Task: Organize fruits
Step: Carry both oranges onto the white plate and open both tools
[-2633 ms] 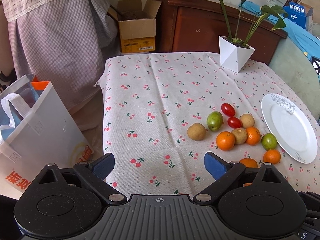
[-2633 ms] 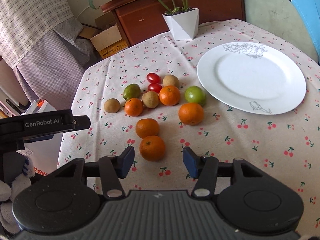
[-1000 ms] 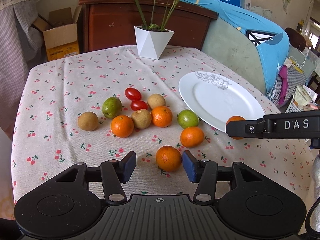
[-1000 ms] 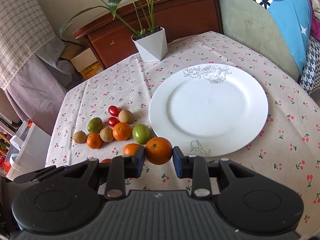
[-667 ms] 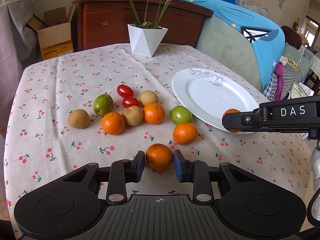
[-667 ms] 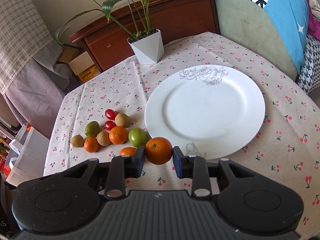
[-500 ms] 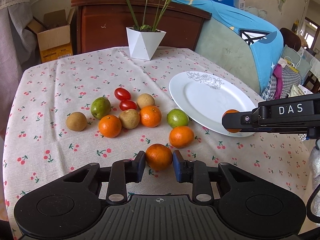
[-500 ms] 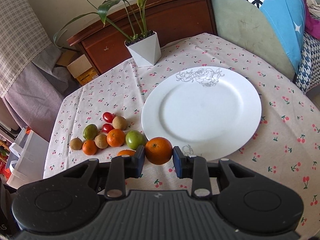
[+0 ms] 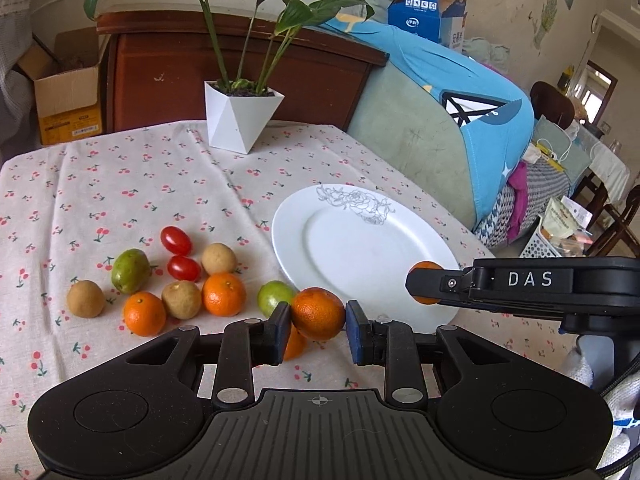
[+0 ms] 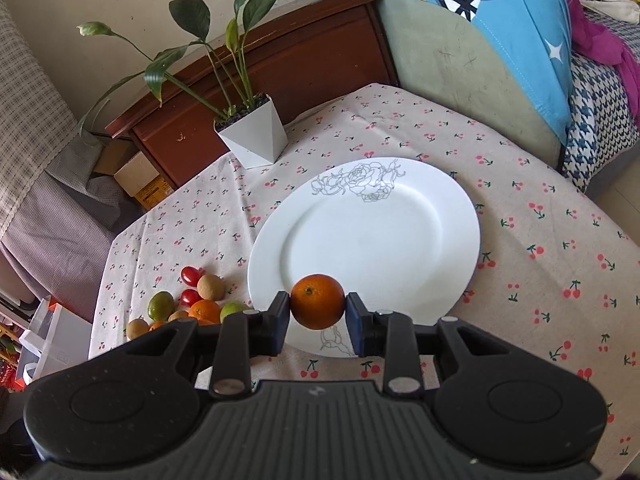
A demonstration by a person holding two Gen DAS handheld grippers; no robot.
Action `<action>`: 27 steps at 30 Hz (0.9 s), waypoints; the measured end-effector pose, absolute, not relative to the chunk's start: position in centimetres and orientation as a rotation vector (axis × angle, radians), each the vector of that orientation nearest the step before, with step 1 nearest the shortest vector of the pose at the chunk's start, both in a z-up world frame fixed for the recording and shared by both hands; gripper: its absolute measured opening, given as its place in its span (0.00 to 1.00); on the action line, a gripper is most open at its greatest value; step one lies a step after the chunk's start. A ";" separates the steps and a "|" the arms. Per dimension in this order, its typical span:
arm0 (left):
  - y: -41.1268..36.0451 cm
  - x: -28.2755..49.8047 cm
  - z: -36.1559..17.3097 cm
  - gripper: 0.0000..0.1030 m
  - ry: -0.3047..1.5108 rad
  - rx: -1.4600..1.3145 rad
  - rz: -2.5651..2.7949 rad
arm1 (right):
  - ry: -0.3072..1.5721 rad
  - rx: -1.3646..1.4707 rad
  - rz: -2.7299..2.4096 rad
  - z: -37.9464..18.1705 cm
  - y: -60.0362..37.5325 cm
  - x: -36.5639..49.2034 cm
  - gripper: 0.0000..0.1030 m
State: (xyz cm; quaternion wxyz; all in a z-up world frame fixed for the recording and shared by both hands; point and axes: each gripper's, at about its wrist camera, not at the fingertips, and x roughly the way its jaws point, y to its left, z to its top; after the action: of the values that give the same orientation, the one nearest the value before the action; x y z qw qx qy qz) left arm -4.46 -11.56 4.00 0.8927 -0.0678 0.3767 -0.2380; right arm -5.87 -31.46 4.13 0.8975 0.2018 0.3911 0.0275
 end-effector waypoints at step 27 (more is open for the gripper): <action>-16.3 -1.4 1.9 0.34 0.770 -0.096 -0.522 | 0.797 0.453 -0.106 2.8 -34.8 -3.6 0.33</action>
State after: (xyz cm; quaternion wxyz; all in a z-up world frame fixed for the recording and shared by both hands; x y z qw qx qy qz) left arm -1.41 -16.34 1.89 0.8927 -0.0463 0.3709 -0.2517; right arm -3.62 -34.75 2.79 0.8954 0.2185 0.3847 -0.0512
